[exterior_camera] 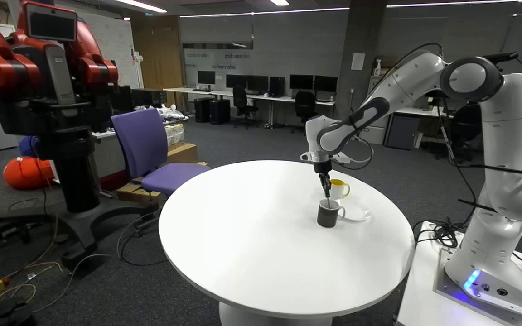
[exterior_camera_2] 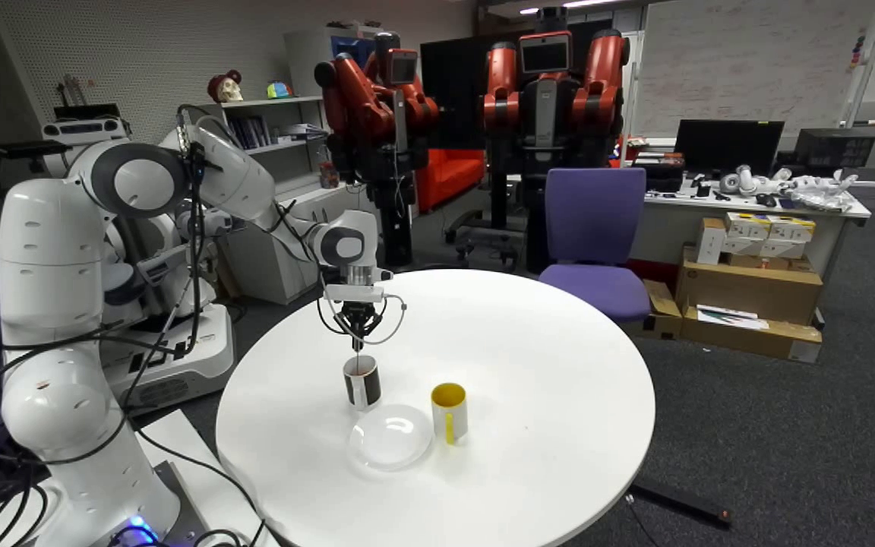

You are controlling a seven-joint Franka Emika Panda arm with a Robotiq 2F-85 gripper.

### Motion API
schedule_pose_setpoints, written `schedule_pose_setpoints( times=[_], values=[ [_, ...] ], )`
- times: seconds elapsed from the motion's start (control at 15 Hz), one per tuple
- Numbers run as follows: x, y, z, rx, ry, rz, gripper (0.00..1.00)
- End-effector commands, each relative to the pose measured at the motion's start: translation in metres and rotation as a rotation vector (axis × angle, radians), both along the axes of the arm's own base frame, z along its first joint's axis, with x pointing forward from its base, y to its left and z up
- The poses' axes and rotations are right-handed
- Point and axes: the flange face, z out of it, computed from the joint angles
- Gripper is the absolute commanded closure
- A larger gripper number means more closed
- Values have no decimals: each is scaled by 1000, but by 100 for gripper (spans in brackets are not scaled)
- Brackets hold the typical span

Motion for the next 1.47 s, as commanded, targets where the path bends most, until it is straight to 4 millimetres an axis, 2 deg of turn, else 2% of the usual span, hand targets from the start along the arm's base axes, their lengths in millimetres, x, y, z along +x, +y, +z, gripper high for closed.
schedule_pose_setpoints(
  times=[0.0, 0.73, 1.4],
  values=[
    [1, 1, 7, 36, 12, -8, 99],
    [-6, 12, 8, 126, 94, 21, 99],
    [2, 20, 15, 203, 69, -6, 99]
  ],
)
